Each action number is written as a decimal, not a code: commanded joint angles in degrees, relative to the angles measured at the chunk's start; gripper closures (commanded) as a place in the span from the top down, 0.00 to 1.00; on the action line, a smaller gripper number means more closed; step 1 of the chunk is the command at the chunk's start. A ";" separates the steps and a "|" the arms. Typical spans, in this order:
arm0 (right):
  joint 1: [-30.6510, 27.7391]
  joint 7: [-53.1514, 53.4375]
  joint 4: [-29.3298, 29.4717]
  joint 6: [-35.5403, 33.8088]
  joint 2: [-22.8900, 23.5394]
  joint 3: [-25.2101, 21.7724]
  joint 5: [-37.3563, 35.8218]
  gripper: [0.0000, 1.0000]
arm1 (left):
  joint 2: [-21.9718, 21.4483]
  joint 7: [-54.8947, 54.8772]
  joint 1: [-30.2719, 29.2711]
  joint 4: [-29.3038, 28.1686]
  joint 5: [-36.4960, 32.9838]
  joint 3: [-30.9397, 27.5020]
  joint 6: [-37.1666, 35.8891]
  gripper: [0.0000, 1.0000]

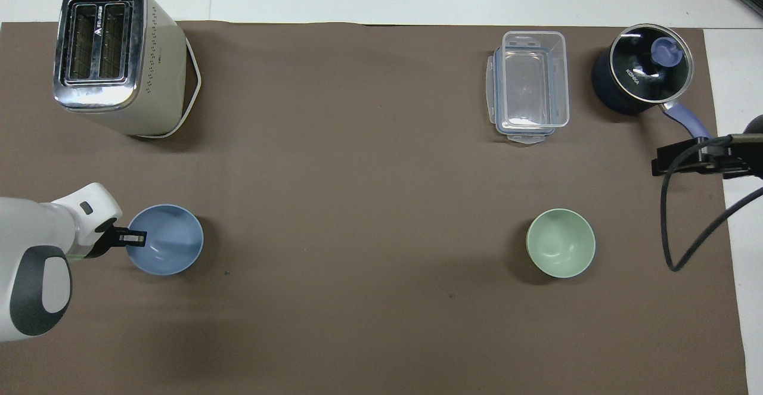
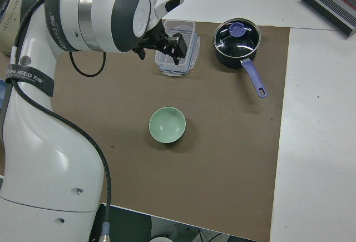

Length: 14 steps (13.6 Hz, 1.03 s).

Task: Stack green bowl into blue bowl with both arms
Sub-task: 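Slide the blue bowl toward the table center with the left gripper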

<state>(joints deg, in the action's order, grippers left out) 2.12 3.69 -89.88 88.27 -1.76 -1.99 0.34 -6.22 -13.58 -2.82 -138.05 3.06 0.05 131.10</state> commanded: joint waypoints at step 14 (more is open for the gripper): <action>-0.89 0.62 -0.39 -0.03 -0.52 0.23 0.45 1.00 | 3.91 29.46 32.68 5.16 9.42 -0.49 4.22 0.00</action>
<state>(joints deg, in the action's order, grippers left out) 1.84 3.69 -89.88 88.27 -1.76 -2.09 0.34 -4.43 11.98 24.98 -131.99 11.40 0.65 130.36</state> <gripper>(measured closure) 0.000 0.938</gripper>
